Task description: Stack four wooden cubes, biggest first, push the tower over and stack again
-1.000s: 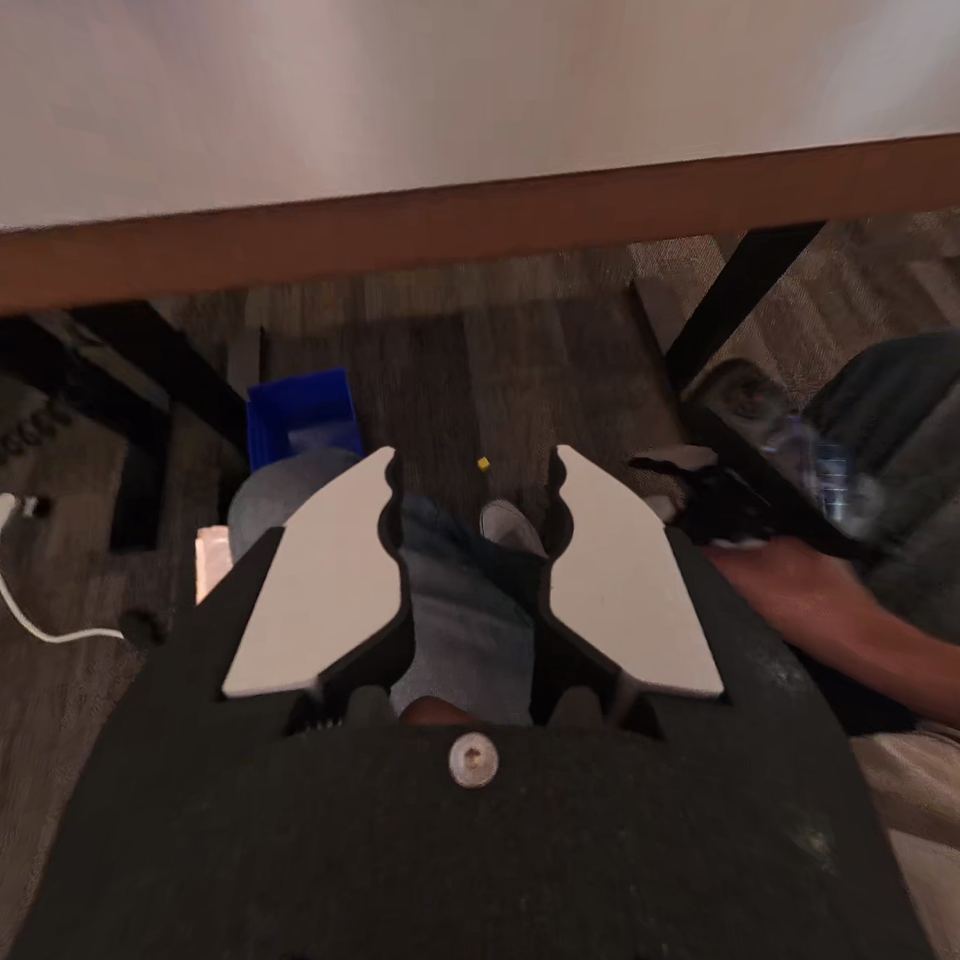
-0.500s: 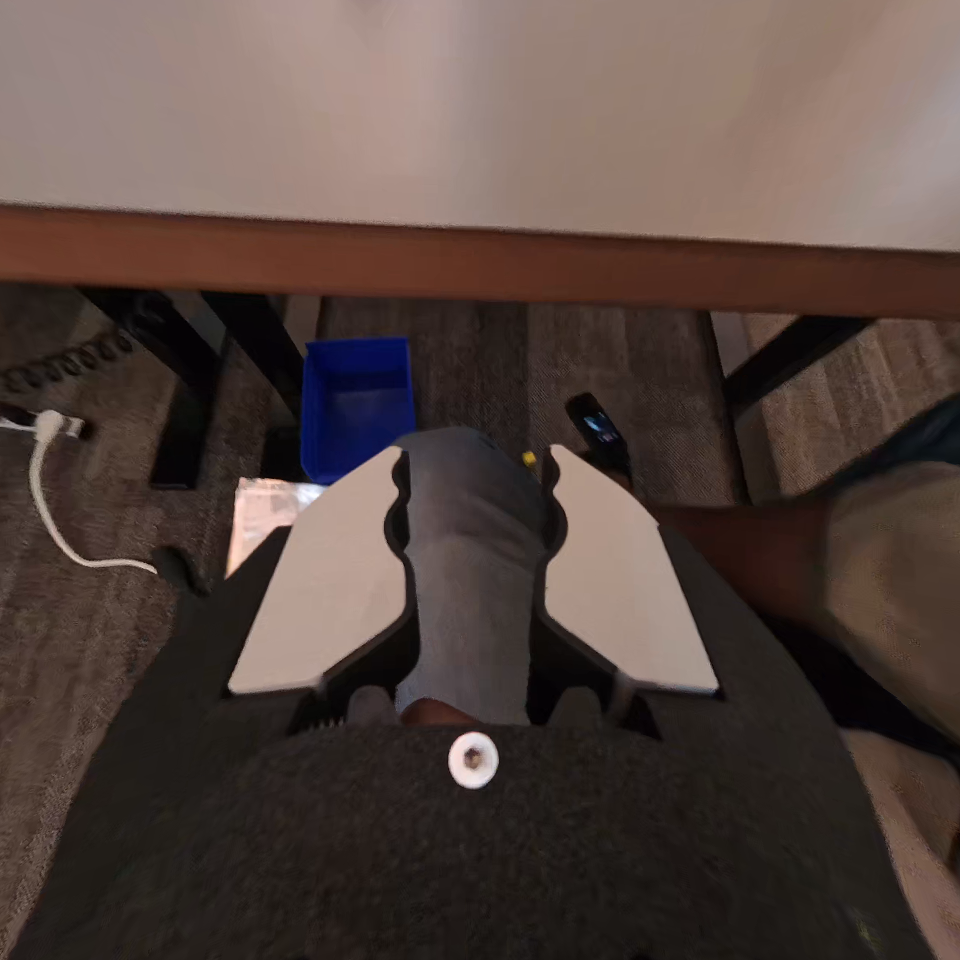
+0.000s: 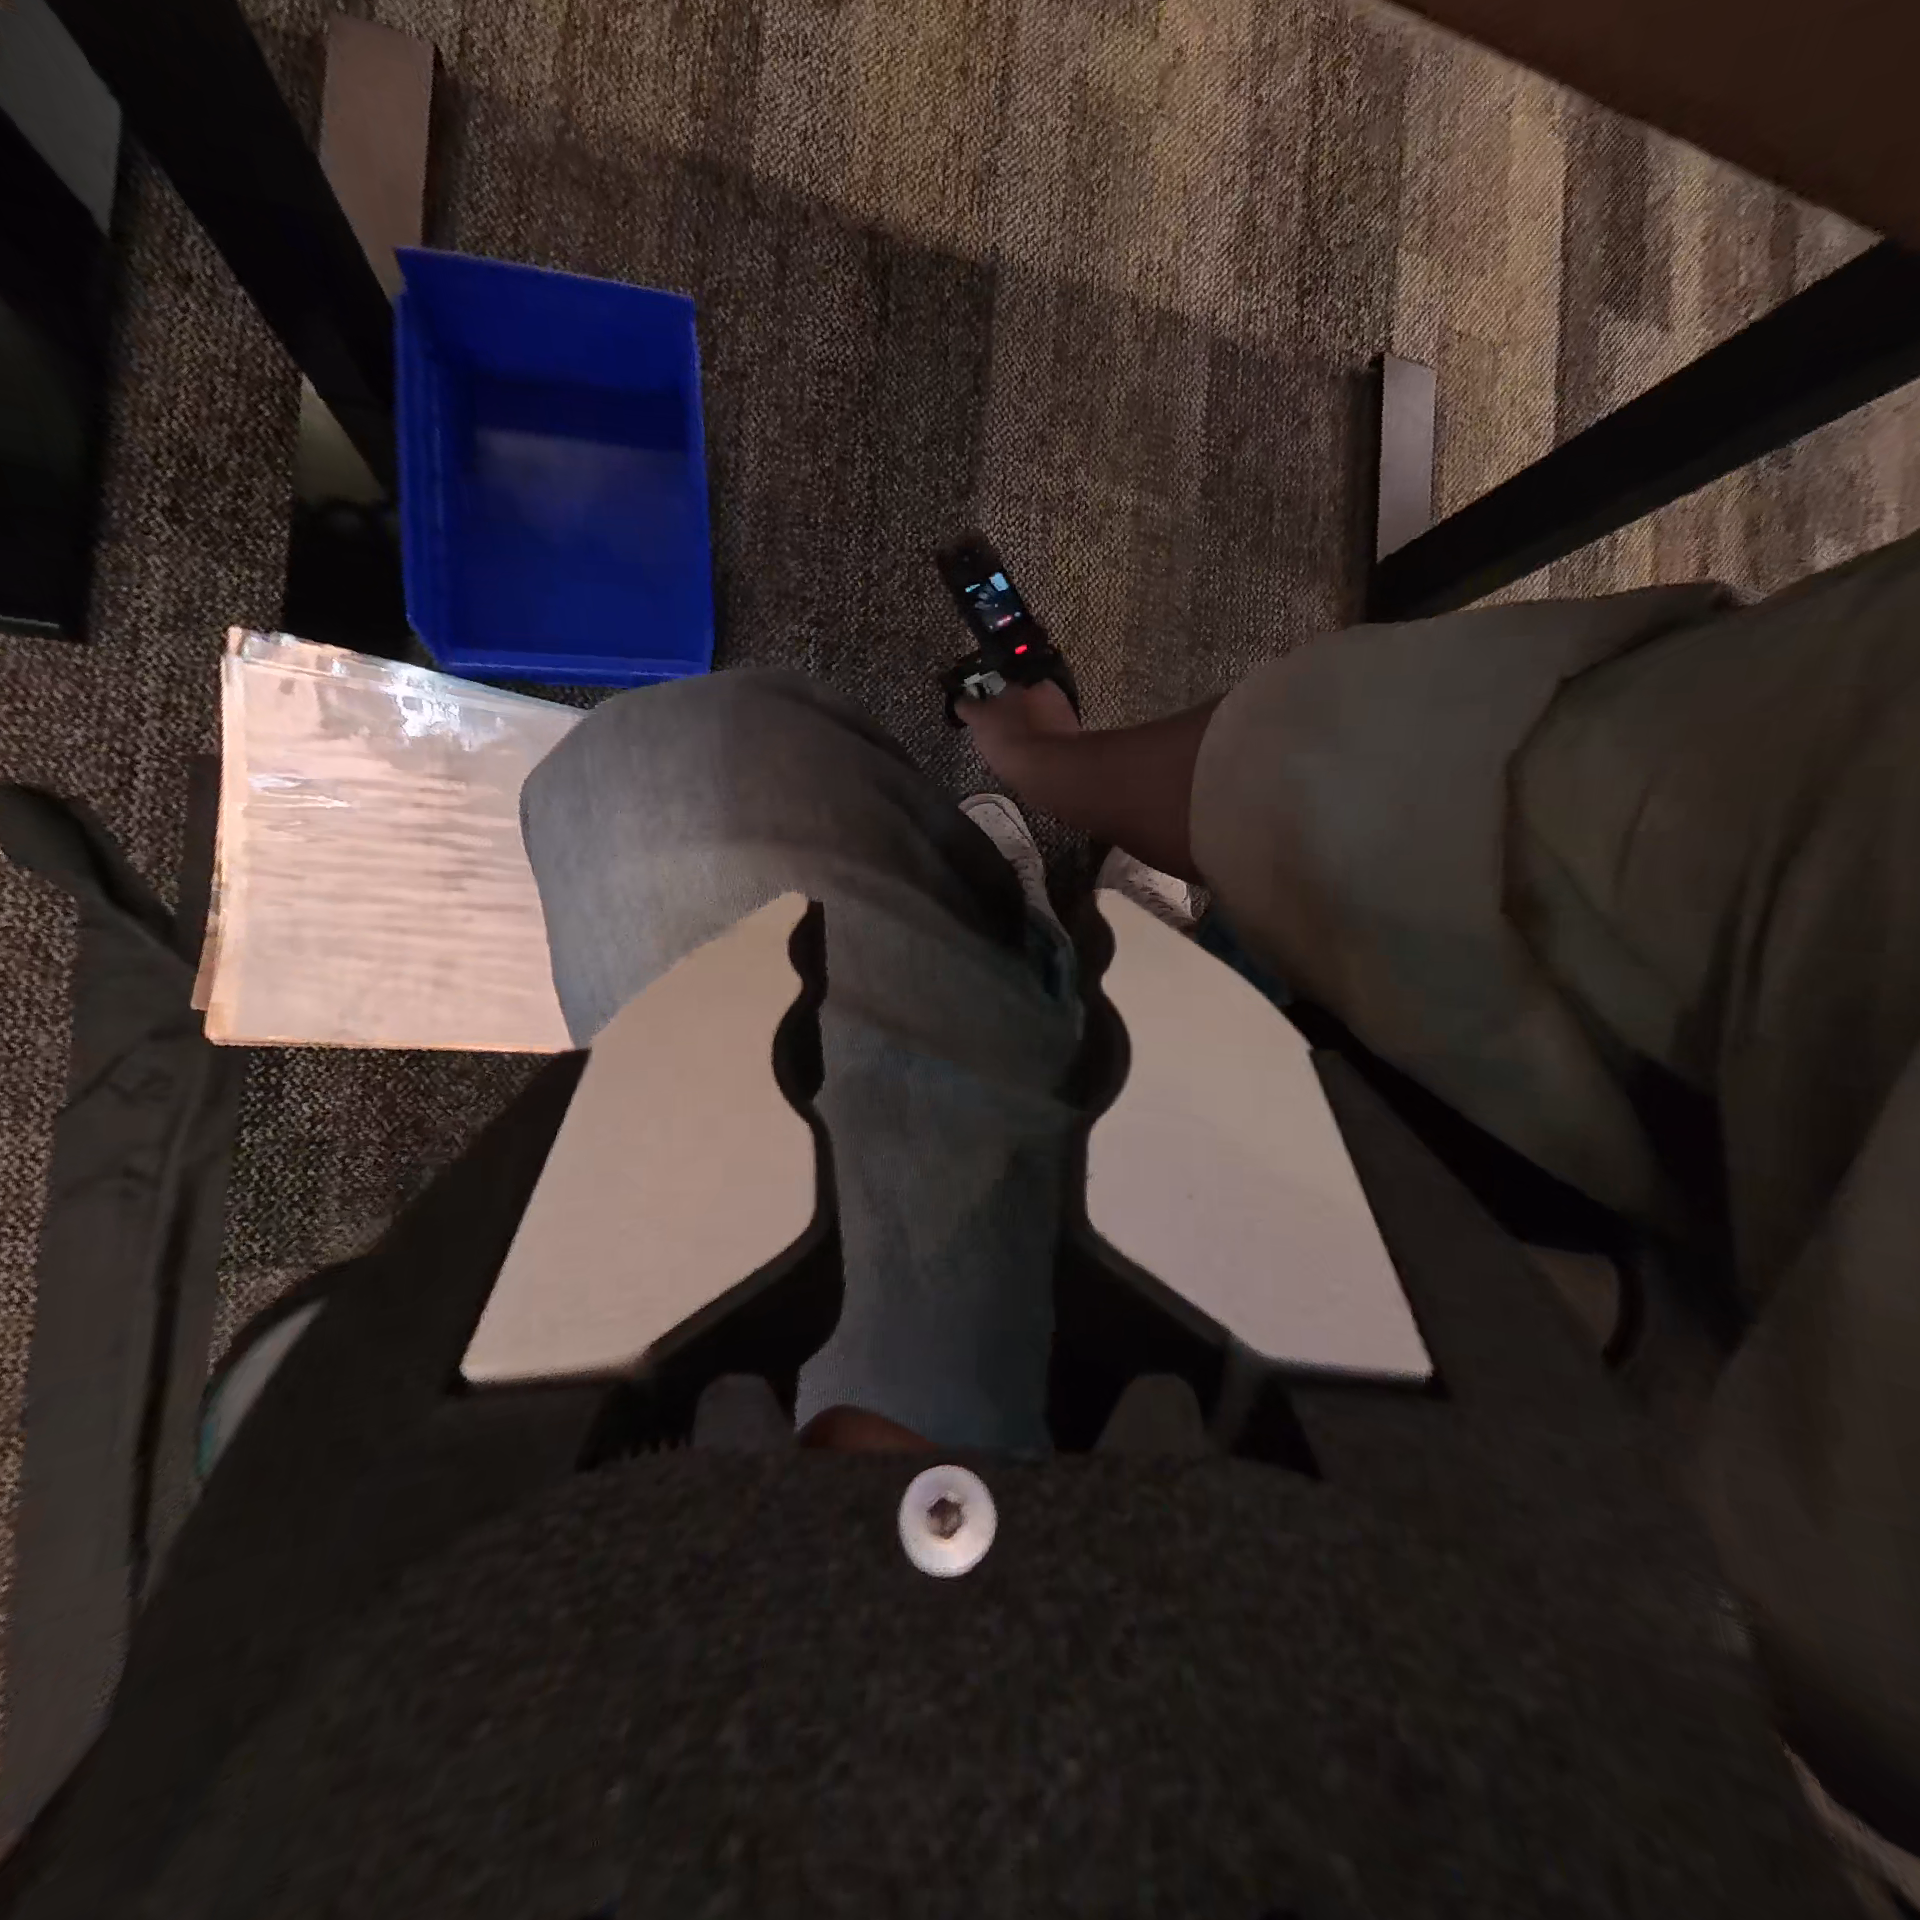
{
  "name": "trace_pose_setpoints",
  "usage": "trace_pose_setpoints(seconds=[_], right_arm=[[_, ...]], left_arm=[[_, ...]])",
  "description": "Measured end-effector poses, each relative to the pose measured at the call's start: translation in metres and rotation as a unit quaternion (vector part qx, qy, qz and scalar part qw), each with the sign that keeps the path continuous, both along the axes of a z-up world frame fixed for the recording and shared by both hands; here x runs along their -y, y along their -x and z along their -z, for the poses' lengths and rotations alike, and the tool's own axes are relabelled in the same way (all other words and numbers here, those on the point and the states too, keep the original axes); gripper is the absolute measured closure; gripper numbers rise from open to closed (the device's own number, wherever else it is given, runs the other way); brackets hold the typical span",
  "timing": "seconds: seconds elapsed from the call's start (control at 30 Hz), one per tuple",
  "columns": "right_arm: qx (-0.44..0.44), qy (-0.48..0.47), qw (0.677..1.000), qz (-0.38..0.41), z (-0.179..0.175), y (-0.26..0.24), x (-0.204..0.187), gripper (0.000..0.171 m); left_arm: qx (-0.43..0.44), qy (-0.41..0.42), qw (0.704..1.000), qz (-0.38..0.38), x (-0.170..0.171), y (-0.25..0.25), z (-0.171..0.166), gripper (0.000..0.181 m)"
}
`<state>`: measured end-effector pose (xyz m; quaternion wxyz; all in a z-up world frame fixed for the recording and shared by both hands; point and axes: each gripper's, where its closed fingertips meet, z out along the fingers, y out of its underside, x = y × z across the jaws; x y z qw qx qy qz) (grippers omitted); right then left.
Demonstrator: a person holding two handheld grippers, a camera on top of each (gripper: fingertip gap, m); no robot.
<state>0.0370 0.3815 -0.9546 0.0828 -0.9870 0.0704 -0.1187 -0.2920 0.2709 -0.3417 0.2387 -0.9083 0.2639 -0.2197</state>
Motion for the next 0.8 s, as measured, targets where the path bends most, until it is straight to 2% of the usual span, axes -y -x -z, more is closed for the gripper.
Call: trace_pose_setpoints(seconds=[0.1, 0.23, 0.27, 0.37, 0.47, 0.6, 0.8], right_arm=[[0.006, -0.001, 1.0, 0.012, 0.005, -0.01, 0.003, 0.119], [-0.075, -0.009, 0.997, 0.028, 0.021, 0.005, -0.005, 0.116], [-0.094, -0.011, 0.995, 0.03, 0.023, 0.011, -0.007, 0.129], [-0.091, -0.011, 0.995, 0.031, 0.022, 0.015, -0.006, 0.146], [-0.104, -0.004, 0.995, 0.013, 0.012, 0.025, -0.001, 0.148], [-0.111, -0.034, 0.991, -0.069, -0.039, 0.045, 0.006, 0.148], [-0.115, -0.071, 0.957, -0.256, -0.185, 0.083, 0.052, 0.148]], left_arm=[[0.024, 0.027, 0.999, -0.005, 0.003, -0.001, 0.002, 0.135], [0.024, 0.02, 0.999, 0.013, 0.009, -0.005, -0.001, 0.138], [0.016, 0.017, 1.0, 0.014, 0.009, -0.005, 0.0, 0.138], [0.011, 0.02, 1.0, 0.014, 0.009, -0.006, 0.003, 0.138], [0.008, 0.02, 1.0, 0.021, 0.01, -0.01, 0.002, 0.139], [0.008, 0.007, 1.0, 0.027, 0.008, -0.012, -0.003, 0.14], [0.014, -0.019, 0.999, 0.045, 0.008, -0.021, -0.016, 0.142]])
